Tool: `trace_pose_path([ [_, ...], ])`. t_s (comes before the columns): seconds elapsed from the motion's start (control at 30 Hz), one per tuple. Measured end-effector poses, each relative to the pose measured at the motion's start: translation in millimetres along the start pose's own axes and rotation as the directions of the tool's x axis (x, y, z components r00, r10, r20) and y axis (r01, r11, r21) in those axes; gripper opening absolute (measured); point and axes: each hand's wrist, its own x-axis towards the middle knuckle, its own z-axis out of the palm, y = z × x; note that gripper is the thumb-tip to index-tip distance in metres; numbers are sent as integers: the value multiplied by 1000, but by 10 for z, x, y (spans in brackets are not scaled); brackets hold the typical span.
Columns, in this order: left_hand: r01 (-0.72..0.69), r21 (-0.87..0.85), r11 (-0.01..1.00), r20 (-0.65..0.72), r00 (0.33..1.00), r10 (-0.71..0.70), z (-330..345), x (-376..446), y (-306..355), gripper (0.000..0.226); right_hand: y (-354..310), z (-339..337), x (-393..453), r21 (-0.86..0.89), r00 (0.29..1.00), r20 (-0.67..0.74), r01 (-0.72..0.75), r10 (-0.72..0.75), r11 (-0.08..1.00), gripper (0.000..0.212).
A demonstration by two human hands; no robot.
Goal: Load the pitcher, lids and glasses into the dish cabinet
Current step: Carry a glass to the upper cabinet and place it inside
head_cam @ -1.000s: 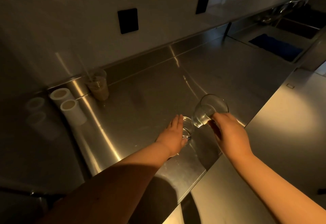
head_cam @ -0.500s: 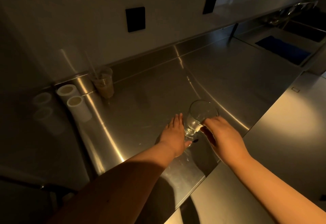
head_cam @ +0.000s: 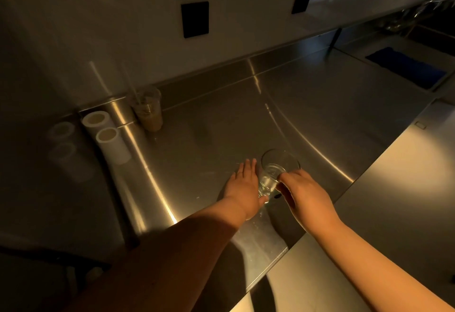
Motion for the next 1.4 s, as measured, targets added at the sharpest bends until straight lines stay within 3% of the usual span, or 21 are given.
trace_pose_path([
  [0.17, 3, -15, 1000, 1, 1000, -3, -2, -3, 3, 91, 8, 64, -19, 24, 998, -63, 11, -9, 1000, 14],
  [0.23, 3, -23, 1000, 5, 1000, -2, -5, -3, -1, 90, -10, 145, -86, 142, 979, -195, -34, 61, 989, 39],
  [0.3, 0, -20, 1000, 3, 1000, 0, -4, -1, -9, 90, -46, 268, -144, 328, 930, -284, -135, 233, 935, 69],
  [0.37, -13, 1, 1000, 1, 1000, 13, -10, -7, -14, 89, -76, 421, -139, 512, 889, -215, -249, 404, 822, 93],
  [0.43, -19, -4, 1000, -1, 1000, 19, -9, -15, -15, 88, -100, 579, -92, 630, 865, -115, -317, 488, 709, 104],
  [0.83, -39, 6, 999, -9, 999, 39, 48, -49, -48, 83, -96, 881, 138, 742, 780, -147, -320, 609, 589, 105],
  [1.2, -23, -59, 998, -9, 1000, 22, 71, -35, -79, 70, -96, 915, 184, 784, 766, -150, -293, 625, 547, 97],
  [1.4, -13, -56, 998, 3, 1000, 13, 67, -27, -90, 69, -73, 934, 209, 759, 774, -164, -297, 612, 580, 91],
])
